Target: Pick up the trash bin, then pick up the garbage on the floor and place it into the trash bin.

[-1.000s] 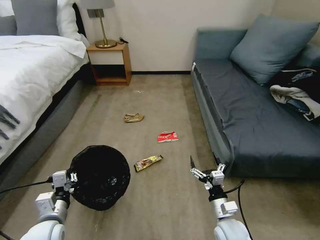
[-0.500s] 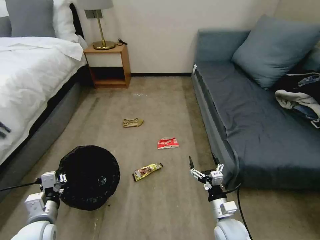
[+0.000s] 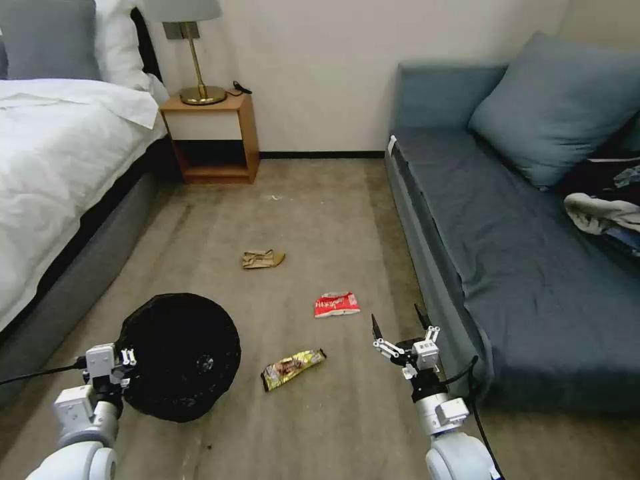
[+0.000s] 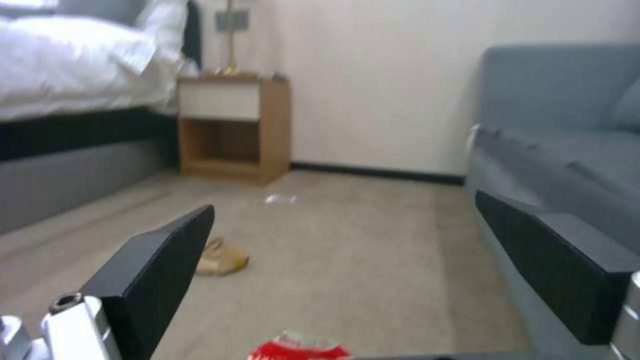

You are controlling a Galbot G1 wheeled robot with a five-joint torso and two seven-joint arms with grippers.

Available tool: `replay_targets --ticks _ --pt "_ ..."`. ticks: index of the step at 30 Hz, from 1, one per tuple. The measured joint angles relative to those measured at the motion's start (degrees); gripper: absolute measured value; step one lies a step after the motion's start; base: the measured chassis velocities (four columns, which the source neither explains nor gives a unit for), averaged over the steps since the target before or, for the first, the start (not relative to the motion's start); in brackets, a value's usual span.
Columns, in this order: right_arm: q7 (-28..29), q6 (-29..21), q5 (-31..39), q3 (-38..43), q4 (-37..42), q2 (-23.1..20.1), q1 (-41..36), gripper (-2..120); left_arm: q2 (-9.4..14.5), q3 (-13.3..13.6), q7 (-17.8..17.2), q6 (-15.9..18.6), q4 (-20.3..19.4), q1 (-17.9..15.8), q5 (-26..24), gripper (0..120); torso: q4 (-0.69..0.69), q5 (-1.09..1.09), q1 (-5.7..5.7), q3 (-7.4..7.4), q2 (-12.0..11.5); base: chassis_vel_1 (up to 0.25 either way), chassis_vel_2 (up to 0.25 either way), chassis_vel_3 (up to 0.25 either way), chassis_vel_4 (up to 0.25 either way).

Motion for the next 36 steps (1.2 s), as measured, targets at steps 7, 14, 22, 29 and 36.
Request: replay_targets --ticks 7,14,22,29,36 --pt "0.35 -11.88 14.07 -10.67 -0.23 -9.49 6.41 100 0.04 0.18 0.2 -0.04 0.45 -0.34 0.38 6 0.0 0.03 0.01 0.0 0.0 -0.056 0.074 0.065 -0.076" --pt "6.96 -27.1 27.35 -21.13 -1.83 -11.7 16.13 100 0.05 0.41 0.23 -0.09 0.97 -0.48 0.85 6 0.02 0.02 0.0 0.0 0.0 0.0 0.0 0.0 0.0" --pt "17.7 -45.59 43.25 -28.49 -9.88 -6.39 26.58 100 -0.08 0.5 0.26 -0.57 1.14 -0.07 1.7 6 0.01 0.02 0.0 0.0 0.0 0.0 0.0 0.0 0.0" --pt "23.95 -47.01 49.34 -29.27 -15.51 -0.95 28.82 100 0.55 -0.07 0.25 -0.69 0.8 0.47 1.72 6 0.02 0.01 0.0 0.0 0.0 0.0 0.0 0.0 0.0" --pt "28.36 -48.73 50.89 -29.28 -19.71 3.29 29.11 100 0.52 -0.05 0.24 -0.83 0.71 0.55 1.74 6 0.01 0.01 0.0 0.0 0.0 0.0 0.0 0.0 0.0"
